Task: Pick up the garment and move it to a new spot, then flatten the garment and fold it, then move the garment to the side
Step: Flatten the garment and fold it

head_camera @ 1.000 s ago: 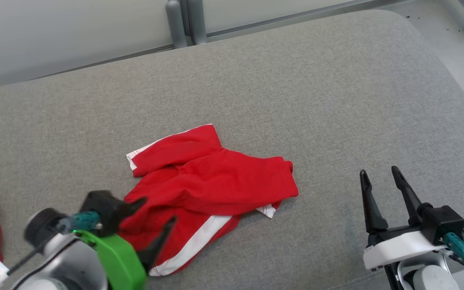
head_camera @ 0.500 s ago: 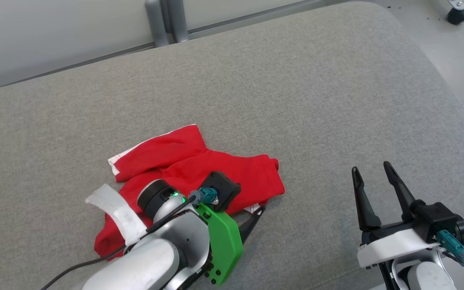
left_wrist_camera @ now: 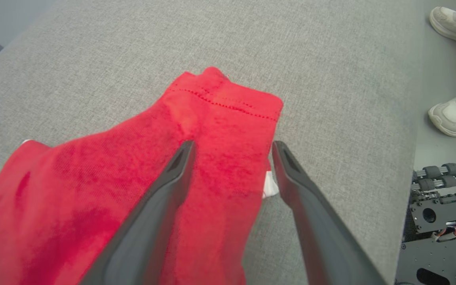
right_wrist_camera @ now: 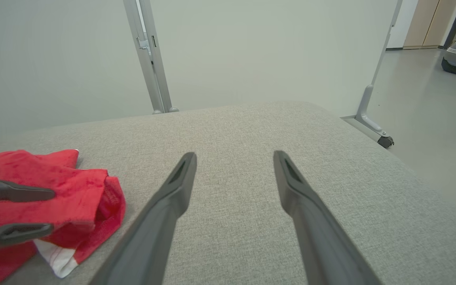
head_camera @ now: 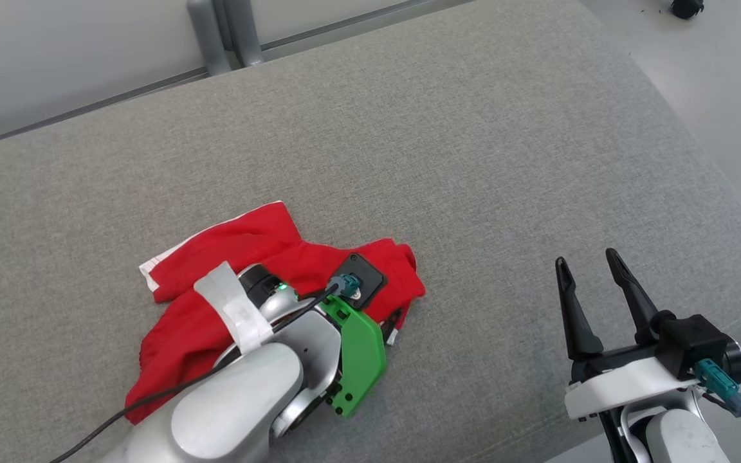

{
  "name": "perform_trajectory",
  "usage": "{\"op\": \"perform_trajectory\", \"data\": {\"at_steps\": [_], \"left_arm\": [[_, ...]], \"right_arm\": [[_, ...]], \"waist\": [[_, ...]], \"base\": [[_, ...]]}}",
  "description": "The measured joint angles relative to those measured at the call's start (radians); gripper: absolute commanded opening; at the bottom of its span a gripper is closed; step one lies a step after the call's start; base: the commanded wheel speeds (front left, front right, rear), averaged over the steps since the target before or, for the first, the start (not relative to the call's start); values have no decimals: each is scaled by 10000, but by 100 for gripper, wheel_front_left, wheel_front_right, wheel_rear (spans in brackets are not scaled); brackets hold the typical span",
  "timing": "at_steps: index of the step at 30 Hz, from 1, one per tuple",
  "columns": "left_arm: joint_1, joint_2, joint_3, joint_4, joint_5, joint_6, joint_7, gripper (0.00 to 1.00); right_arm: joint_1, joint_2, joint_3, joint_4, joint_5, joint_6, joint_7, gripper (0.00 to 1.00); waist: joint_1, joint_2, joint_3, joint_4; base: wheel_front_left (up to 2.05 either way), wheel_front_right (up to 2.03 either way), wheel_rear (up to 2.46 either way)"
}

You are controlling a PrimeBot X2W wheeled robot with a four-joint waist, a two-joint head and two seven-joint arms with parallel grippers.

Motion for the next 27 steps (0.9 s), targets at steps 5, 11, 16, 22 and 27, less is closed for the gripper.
{"op": "perform_trajectory", "data": {"at_steps": [5, 11, 16, 22, 27], "left_arm": [[-137, -222, 92, 989, -107, -123, -259, 0], [-147, -560, 497, 1277, -861, -458, -477, 0], [-144, -899, 1137, 614, -1983, -800, -408, 0], [-96, -1285, 2418, 274, -4619, -1012, 738, 0], [33, -1697, 4169, 663, -7524, -677, 1797, 0]], "right_arm": [[-101, 0, 84, 10, 102, 0, 0, 100], [-70, 0, 38, 31, 144, 0, 0, 100], [5, -2, -29, 36, 146, 0, 0, 100], [-93, -2, 86, 40, 144, 0, 0, 100], [-246, -2, 303, 48, 144, 0, 0, 100]], "waist": [[0, 0, 15, -157], [0, 0, -22, -265], [0, 0, -46, -205], [0, 0, 23, -167], [0, 0, 160, -291]], "base": [[0, 0, 0], [0, 0, 0], [0, 0, 0], [0, 0, 0], [0, 0, 0]]}}
